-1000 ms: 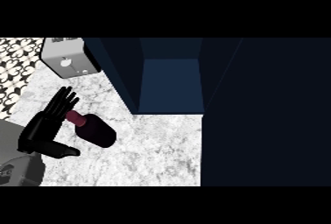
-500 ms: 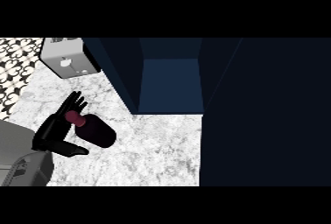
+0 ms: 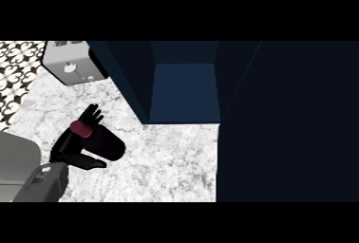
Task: Pick up the wine, place it into the cabinet and close the cabinet
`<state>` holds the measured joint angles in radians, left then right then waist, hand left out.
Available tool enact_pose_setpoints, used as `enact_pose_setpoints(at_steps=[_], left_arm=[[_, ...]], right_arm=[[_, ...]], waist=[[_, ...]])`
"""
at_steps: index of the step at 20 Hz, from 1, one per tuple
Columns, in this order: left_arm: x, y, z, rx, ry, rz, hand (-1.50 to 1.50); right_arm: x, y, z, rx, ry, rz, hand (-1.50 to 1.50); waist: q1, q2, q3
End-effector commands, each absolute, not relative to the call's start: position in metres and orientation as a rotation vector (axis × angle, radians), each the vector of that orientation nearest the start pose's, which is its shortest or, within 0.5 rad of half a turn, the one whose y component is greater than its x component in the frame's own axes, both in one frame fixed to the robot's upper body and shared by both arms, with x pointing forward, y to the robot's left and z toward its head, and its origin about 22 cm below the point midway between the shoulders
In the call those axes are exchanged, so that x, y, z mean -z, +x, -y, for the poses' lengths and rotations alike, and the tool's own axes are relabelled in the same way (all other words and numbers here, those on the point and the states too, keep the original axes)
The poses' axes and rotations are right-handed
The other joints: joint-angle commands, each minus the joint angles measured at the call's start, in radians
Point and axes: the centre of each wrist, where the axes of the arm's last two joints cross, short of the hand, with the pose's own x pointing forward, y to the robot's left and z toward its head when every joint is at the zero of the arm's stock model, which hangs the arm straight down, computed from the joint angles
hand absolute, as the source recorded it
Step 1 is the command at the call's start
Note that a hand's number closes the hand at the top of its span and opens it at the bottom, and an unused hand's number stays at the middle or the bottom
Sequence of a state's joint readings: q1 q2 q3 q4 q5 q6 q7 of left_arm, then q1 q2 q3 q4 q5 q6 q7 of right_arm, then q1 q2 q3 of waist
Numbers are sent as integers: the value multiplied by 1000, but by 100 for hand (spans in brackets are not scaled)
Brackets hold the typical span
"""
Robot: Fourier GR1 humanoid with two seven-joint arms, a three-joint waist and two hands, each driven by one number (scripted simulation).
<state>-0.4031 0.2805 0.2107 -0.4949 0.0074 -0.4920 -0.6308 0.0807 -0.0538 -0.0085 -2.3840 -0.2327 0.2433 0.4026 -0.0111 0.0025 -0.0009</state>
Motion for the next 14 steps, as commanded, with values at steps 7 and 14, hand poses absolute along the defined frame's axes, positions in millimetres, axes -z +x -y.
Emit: enact_pose_setpoints(at_steps=[7,14], left_arm=[[129,271,-331,57,-319,1505,-150],[148,250,-328,-20,-411,1506,-150]], right_arm=[[-173,153,250,-259,227,1934,-150],[-165,159,233,-292,245,1917,-150]], waist=[[-3,0,0],[-12,7,-3]])
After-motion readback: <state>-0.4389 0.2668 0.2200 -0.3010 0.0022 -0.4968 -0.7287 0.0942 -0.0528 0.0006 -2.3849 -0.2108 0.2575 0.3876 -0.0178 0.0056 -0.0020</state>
